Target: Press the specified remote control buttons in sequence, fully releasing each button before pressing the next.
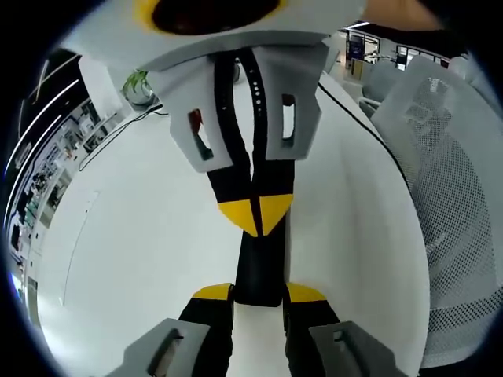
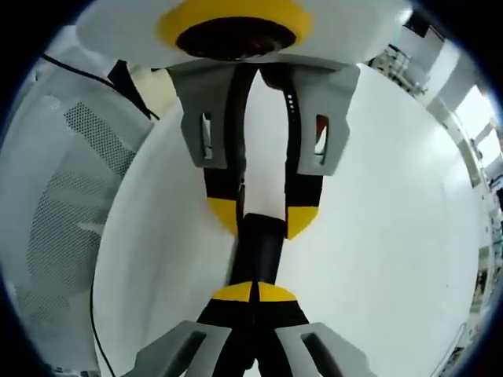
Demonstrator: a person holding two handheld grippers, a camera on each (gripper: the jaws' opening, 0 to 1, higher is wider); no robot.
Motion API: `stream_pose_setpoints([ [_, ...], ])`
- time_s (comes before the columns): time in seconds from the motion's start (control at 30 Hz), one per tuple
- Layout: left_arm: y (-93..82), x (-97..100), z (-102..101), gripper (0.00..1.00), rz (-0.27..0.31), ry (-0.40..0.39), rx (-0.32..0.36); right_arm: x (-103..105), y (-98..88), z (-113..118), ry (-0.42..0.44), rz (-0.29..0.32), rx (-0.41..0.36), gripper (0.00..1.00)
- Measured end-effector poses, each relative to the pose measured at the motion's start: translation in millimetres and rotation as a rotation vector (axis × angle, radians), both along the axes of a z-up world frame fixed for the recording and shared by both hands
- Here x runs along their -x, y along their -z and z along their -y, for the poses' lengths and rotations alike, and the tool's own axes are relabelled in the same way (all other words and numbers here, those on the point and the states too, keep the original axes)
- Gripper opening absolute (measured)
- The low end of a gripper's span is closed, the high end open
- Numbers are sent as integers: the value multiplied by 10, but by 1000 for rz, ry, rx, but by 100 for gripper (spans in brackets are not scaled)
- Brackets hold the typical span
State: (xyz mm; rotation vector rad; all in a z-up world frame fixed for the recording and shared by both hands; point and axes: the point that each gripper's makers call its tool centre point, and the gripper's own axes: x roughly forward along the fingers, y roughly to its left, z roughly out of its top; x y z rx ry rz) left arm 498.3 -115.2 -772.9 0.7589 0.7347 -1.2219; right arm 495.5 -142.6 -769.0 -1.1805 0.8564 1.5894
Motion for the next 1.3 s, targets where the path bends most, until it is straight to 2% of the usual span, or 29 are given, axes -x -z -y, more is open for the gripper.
stream_pose_setpoints([
  [0.27,0,1,-3,23,1,0,3,-5,-1,0,14,-3,-14,0],
  [0.7,-1,4,-3,23,3,-6,7,4,-25,27,-1,27,-25,0],
  [1.03,-3,9,0,23,3,-4,7,-40,-208,-10,22,49,-114,0],
  [1.1,-2,10,1,23,3,-3,8,-38,-239,-25,40,45,-143,8],
  [1.3,0,12,5,23,5,-2,7,-75,-275,-6,68,69,-190,20],
])
